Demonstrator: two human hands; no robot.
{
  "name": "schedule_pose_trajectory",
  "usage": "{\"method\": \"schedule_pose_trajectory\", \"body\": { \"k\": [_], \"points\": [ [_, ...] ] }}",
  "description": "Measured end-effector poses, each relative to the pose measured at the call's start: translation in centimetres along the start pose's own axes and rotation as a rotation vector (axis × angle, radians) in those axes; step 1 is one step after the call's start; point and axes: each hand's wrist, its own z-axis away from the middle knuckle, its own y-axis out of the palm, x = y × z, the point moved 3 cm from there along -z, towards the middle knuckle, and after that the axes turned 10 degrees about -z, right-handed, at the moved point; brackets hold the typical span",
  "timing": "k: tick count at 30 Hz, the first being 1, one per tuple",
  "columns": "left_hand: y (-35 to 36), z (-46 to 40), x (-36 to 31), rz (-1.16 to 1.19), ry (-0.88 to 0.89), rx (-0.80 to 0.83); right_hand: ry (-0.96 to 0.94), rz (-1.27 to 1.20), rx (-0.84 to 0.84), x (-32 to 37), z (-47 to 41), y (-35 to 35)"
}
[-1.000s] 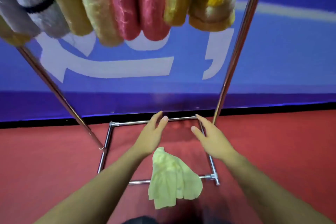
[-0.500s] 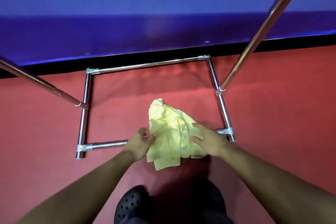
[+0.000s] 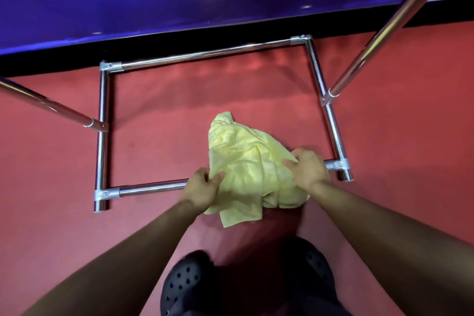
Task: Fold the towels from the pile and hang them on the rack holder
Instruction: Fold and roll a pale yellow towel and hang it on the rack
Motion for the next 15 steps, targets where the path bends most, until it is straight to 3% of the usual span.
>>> {"method": "schedule_pose_trajectory", "body": {
  "k": [7,10,12,15],
  "points": [
    [-5.2,4.7,-0.2,-0.087,-0.024,0.275,-0.224,-0.292,0.028,5.3,5.9,-5.2],
    [-8.8,8.3,-2.8,-0.177,0.016,0.273,-0.400,-0.323,0.152,10.6,10.2,-8.7],
    [-11.5,11.6,-5.7,-0.050,0.101,0.224,-0.555,-0.258,0.215,14.3,13.5,-11.2],
    [-15.2,17.4,-10.4,0.014,0.378,0.197,-0.742,-0.161,0.267,19.8,19.6,-15.5]
  ]
}}
